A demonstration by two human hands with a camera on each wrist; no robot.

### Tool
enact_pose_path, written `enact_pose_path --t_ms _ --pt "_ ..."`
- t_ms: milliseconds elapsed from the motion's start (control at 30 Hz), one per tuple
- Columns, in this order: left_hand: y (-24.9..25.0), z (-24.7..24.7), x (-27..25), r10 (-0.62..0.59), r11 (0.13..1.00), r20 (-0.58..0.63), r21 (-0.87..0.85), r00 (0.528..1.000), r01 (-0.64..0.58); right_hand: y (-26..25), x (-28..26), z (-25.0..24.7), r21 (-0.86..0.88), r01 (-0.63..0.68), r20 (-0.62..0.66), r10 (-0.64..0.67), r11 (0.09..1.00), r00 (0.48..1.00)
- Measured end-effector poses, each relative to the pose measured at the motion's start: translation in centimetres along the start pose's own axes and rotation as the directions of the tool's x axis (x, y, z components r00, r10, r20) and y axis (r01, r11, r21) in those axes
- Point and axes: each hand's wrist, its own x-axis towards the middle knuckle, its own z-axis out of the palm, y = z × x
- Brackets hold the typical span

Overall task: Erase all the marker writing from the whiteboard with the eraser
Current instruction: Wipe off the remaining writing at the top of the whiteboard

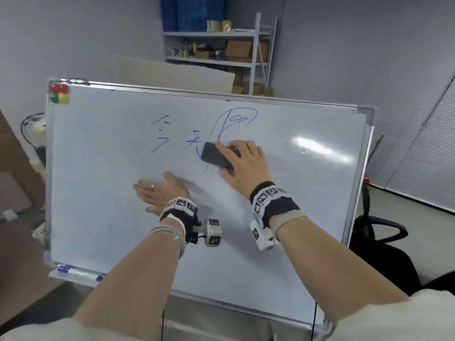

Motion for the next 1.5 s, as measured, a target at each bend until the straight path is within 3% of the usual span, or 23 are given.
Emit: enact_pose_path --t_ms 33,100,167,233,300,333,433,533,667,700,767,867,933,1067,1133,1200,1267,1333,1400,1500 --pt "-0.1 -0.1 0.4 -0.017 1.0 -0.014 -0.009 1.0 0.017 -0.4 -0.2 0.6 -0.01 0.083 0.057 -0.082 0.997 0.995" --pt "-0.6 -0.4 0.9 -0.063 0.998 -0.026 -0.029 0.998 0.062 0.0 0.2 0.7 -0.021 0.074 0.043 -0.073 0.997 0.996" --pt "-1.0 -0.6 1.2 -0.099 0.995 -0.032 -0.03 0.995 0.098 1.7 1.4 0.0 -0.056 -0.109 -0.089 0.104 0.992 0.991" --pt "-1.2 -0.7 1.5 -0.111 0.993 -0.03 -0.029 0.993 0.11 3.9 2.7 -1.3 -0.077 -0.335 -0.235 0.309 0.939 0.922" --pt "-1.0 -0.6 1.6 -0.109 0.994 -0.02 -0.035 0.994 0.108 5.4 3.9 -2.3 -0.103 -0.465 -0.338 0.409 0.879 0.848" --pt "-0.8 -0.5 1.6 -0.11 0.993 -0.02 -0.04 0.994 0.11 5.5 4.4 -2.4 -0.117 -0.479 -0.357 0.413 0.87 0.838" --pt "-0.8 -0.3 1.7 -0.105 0.994 -0.005 -0.043 0.994 0.105 3.6 4.9 -1.3 -0.128 -0.391 -0.253 0.351 0.911 0.901" --pt "-0.8 -0.3 2.1 -0.119 0.991 -0.01 -0.067 0.993 0.118 0.4 4.6 0.3 -0.111 -0.172 -0.066 0.165 0.979 0.984" --pt "-0.6 -0.5 2.6 -0.136 0.988 -0.001 -0.077 0.991 0.136 -0.9 5.2 0.7 -0.123 0.099 0.061 -0.092 0.987 0.994" --pt "-0.6 -0.5 2.7 -0.142 0.987 0.0 -0.076 0.99 0.142 -0.6 5.7 0.6 -0.126 0.076 0.038 -0.072 0.989 0.997" --pt "-0.4 -0.8 2.7 -0.147 0.986 0.008 -0.075 0.989 0.148 0.5 6.5 0.0 -0.124 -0.109 -0.063 0.101 0.986 0.993" --pt "0.0 -1.0 2.7 -0.143 0.986 0.014 -0.09 0.99 0.144 2.1 6.8 -0.6 -0.157 -0.333 -0.19 0.302 0.93 0.934" --pt "-0.1 -0.9 2.8 -0.141 0.986 0.028 -0.086 0.99 0.143 1.7 6.7 -0.6 -0.154 -0.313 -0.174 0.287 0.937 0.942" --pt "-0.4 -1.0 3.0 -0.129 0.989 0.037 -0.066 0.991 0.132 0.1 5.9 0.5 -0.133 -0.025 -0.009 0.025 0.991 1.0" --pt "-0.3 -1.1 3.1 -0.13 0.988 0.045 -0.076 0.99 0.133 0.7 6.0 0.1 -0.131 -0.138 -0.081 0.128 0.982 0.988" --pt "-0.4 -1.2 3.1 -0.125 0.989 0.052 -0.074 0.991 0.129 1.7 6.2 -0.7 -0.118 -0.34 -0.201 0.313 0.933 0.928" --pt "-0.6 -1.4 3.2 -0.121 0.991 0.051 -0.058 0.991 0.124 1.9 6.3 -1.1 -0.114 -0.4 -0.215 0.37 0.91 0.904" --pt "-1.0 -1.6 3.2 -0.111 0.992 0.058 -0.05 0.992 0.114 1.2 6.1 -0.9 -0.056 -0.289 -0.117 0.281 0.956 0.953" --pt "-1.3 -1.7 3.2 -0.111 0.992 0.068 -0.049 0.991 0.114 -0.4 5.1 -0.1 0.032 -0.108 0.01 0.108 0.994 0.994" --pt "-2.2 -1.8 3.0 -0.121 0.991 0.092 -0.051 0.988 0.126 -2.7 2.3 1.7 0.114 0.013 0.135 -0.028 0.993 0.99"
